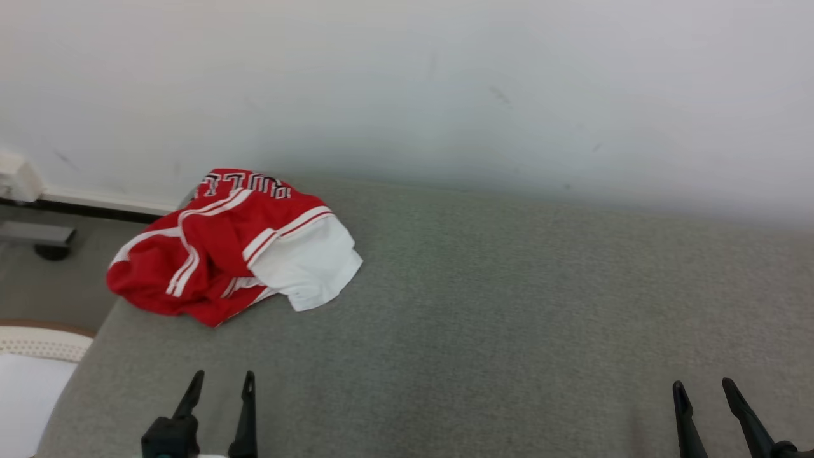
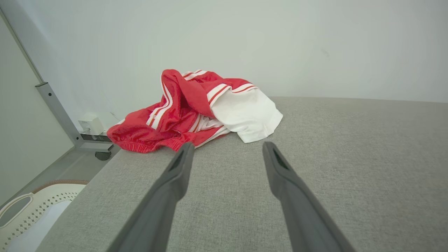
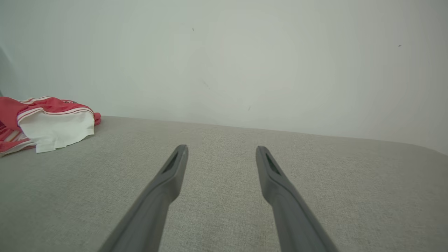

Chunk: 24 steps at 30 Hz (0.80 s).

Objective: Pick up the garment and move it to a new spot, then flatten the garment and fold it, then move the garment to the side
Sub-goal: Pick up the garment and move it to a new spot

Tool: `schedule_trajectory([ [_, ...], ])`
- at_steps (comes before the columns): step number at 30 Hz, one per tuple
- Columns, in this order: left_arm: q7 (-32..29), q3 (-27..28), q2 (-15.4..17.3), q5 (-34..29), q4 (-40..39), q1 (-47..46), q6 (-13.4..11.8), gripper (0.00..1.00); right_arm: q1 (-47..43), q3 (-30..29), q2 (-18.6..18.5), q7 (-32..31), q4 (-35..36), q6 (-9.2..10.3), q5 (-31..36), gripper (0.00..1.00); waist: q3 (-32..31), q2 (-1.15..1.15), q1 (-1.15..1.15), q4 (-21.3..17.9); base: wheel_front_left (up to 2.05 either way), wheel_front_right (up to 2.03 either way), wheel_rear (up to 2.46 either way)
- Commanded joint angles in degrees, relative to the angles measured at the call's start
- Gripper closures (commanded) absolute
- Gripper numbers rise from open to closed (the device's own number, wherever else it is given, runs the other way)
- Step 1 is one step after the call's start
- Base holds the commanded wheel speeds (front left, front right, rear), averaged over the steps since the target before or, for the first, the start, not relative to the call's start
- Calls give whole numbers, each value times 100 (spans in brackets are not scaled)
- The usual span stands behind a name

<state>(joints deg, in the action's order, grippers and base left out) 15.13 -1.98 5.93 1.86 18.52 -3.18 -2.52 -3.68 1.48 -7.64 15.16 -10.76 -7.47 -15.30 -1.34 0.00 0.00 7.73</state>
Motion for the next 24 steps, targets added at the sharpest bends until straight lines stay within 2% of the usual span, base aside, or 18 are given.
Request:
schedule_trajectory([
  [1,4,25,20,-40,16,66,-6,0,-20,32,-4,0,3,-4,-41,0,-42,0,0,410,0,0,0],
  [6,4,10,50,-67,13,124,15,0,59,145,55,0,-30,-4,-47,0,-51,0,0,1014,0,0,0],
  [11,4,80,89,-19,-30,219,-3,0,161,340,95,-1,-95,-4,-70,0,-81,0,0,1354,0,0,0],
  [19,4,235,88,105,-124,294,-11,0,216,455,113,-1,-83,-4,-105,0,-70,0,0,1374,0,0,0],
  [24,4,283,60,191,-125,-46,105,0,190,421,29,-1,-4,-4,-104,0,174,0,0,1256,0,0,0],
])
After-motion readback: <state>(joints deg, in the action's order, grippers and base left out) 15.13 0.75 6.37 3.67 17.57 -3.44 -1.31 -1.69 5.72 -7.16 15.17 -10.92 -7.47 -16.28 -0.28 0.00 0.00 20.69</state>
